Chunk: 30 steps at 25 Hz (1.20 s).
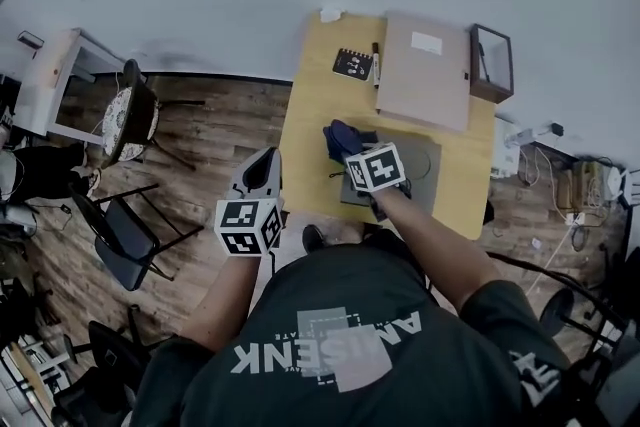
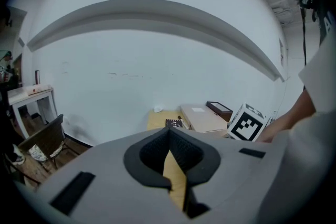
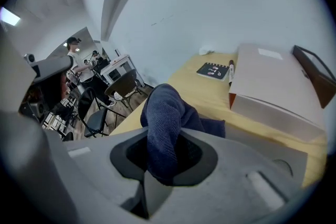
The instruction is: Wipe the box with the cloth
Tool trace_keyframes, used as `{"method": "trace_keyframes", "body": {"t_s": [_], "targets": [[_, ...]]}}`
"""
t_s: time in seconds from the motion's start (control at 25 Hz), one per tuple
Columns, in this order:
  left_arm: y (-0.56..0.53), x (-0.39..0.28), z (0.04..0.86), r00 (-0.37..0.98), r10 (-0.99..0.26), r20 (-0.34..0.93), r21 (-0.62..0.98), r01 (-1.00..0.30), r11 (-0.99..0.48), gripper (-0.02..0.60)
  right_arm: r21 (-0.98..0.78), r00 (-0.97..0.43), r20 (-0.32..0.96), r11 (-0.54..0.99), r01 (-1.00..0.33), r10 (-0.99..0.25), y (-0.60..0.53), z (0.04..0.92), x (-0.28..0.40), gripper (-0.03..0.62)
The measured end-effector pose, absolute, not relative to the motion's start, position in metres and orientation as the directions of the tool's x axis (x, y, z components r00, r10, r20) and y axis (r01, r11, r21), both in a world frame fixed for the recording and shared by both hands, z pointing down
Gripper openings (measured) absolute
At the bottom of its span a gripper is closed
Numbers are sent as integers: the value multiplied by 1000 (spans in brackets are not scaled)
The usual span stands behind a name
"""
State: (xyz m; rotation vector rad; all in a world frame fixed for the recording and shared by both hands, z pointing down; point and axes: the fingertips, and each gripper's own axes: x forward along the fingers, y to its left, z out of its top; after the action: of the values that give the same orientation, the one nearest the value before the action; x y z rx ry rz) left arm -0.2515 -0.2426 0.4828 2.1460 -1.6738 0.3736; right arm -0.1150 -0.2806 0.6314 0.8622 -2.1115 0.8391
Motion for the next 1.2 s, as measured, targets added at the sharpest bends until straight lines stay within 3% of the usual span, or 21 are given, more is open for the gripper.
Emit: {"method": "trace_keyframes", "body": {"t_s": [0.32,1.2], "targets": [[-249,-255,480,233,-866,442,119,-972,-201,2,-343,-540,784,513,-787,-305,-285,647,-112,76],[-293,-169,476,434,-802,410,137,-899,-417,2,-434,-514,758,279,-857,-401,-283,643,-11,75]]}}
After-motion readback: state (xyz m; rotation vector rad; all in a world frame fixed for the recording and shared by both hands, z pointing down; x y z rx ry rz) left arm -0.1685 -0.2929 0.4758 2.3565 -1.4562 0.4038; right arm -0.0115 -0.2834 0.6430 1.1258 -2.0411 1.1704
